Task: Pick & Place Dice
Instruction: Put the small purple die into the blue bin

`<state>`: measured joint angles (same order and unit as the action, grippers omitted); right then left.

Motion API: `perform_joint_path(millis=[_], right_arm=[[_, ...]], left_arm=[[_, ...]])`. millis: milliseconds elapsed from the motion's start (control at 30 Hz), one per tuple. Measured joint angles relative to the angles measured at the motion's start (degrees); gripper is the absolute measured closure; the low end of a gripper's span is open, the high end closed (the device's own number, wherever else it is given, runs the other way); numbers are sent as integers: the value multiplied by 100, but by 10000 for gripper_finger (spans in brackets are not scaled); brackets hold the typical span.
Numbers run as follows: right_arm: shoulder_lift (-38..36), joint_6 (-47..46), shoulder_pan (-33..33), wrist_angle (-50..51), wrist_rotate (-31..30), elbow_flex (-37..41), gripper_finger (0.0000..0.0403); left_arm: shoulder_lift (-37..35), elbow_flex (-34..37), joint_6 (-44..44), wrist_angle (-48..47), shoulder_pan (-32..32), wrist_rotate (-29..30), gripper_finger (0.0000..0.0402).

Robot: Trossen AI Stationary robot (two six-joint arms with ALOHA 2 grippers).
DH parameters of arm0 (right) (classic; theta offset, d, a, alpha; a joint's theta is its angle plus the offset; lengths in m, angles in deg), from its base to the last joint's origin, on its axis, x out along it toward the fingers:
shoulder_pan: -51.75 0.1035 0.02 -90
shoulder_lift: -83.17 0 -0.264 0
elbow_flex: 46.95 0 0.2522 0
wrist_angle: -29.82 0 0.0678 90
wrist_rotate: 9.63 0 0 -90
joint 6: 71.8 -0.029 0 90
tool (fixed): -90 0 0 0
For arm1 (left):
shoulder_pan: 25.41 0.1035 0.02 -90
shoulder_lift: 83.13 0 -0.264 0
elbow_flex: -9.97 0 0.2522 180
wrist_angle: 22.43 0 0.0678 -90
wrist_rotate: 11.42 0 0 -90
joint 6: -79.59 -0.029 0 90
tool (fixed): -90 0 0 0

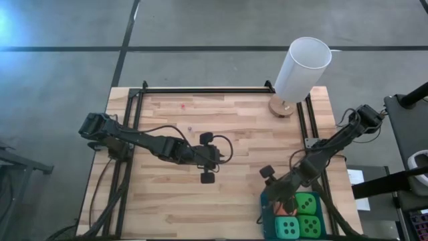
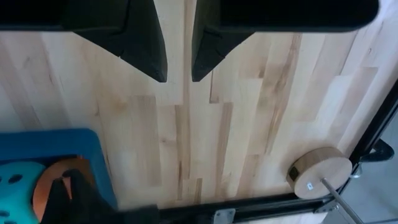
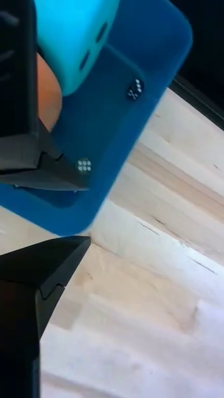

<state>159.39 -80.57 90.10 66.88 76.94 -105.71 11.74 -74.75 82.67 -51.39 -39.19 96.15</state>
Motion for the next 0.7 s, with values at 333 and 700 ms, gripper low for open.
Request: perform_joint_path(millis=[333,700], right_arm=[[-422,204,-3,-18,-1150,-72,295],[-600,-186,0,-121,-1927,-69,311]], left_arm=[[-1,4,1133,-1434,221,1050,323],[9,706,3232,-1987,1417,1357,323]])
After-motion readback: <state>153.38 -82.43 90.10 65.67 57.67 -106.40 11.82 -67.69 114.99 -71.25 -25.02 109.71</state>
